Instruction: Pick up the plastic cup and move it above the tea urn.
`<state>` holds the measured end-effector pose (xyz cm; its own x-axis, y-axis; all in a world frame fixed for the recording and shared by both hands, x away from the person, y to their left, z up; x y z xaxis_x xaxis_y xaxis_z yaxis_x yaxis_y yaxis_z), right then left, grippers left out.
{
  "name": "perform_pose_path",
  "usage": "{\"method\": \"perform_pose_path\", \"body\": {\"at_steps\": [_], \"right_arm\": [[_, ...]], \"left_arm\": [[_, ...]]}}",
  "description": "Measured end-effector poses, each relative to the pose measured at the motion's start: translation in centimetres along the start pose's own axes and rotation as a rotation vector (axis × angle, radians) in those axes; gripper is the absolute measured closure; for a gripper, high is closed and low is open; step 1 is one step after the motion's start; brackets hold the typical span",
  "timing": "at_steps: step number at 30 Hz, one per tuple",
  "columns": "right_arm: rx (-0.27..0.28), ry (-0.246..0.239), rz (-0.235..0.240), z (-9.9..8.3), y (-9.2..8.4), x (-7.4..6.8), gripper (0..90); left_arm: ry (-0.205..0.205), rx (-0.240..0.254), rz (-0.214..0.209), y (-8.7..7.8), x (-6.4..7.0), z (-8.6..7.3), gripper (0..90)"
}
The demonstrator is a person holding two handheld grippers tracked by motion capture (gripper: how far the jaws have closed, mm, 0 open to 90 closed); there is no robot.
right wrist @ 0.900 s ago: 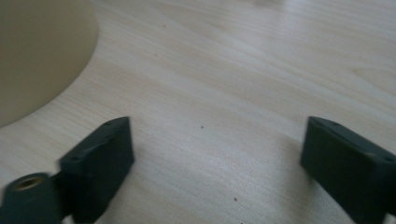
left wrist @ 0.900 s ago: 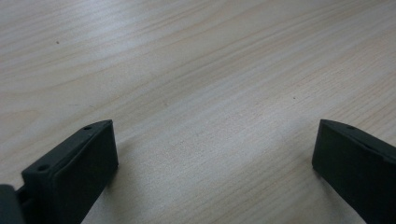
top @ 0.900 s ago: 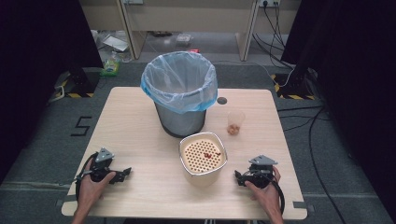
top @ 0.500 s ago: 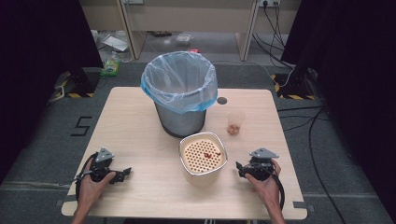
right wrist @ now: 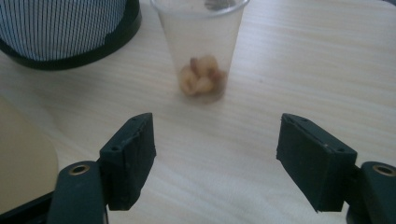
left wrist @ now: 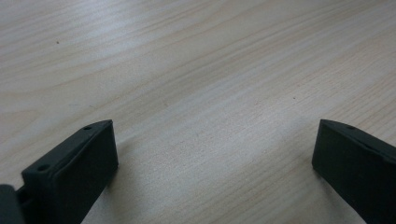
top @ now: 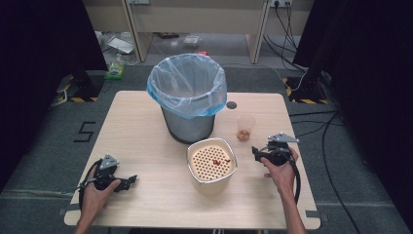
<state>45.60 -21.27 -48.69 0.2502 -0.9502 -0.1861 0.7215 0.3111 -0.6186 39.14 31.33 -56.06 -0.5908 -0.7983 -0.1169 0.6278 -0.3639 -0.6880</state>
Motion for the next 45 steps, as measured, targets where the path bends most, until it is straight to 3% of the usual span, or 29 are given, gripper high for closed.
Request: {"method": "perform_pose_path", "body": {"at_steps": [6,21,29,36,41,45], "right_arm": [[0.009,-0.005,-0.01,2.8,0.2,0.2,33.9],[0.017,-0.019,-0.03,7.2,1.8,-0.6,46.8],[0.0,0.004,-0.046,8.4,4.1,-0.4,52.3],[-0.018,-0.005,-0.053,9.3,5.7,-0.5,56.2],[-0.07,-0.019,-0.069,9.2,7.0,-0.5,58.9],[-0.095,-0.024,-0.076,8.8,7.8,-0.4,66.5]], "left_arm": [[0.0,0.0,0.0,0.0,0.0,0.0,0.0],[0.0,0.0,0.0,0.0,0.0,0.0,0.0],[0.0,0.0,0.0,0.0,0.0,0.0,0.0],[-0.001,0.0,0.001,0.0,0.0,0.0,0.0],[-0.001,-0.001,0.001,0.0,0.0,0.0,0.0],[0.0,-0.001,0.001,0.0,0.0,0.0,0.0]]}}
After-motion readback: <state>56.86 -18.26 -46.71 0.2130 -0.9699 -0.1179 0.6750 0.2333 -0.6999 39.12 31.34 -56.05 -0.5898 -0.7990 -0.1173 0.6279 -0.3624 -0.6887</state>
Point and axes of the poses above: each handheld gripper's, and its own axes: y roughly forward along the jaws, z roughly out of its top, x roughly to its right, the point moved 5 cm from there along y, roughly forward along the jaws, and after that the axes turned 11 degrees about y, right-handed, at the moved point
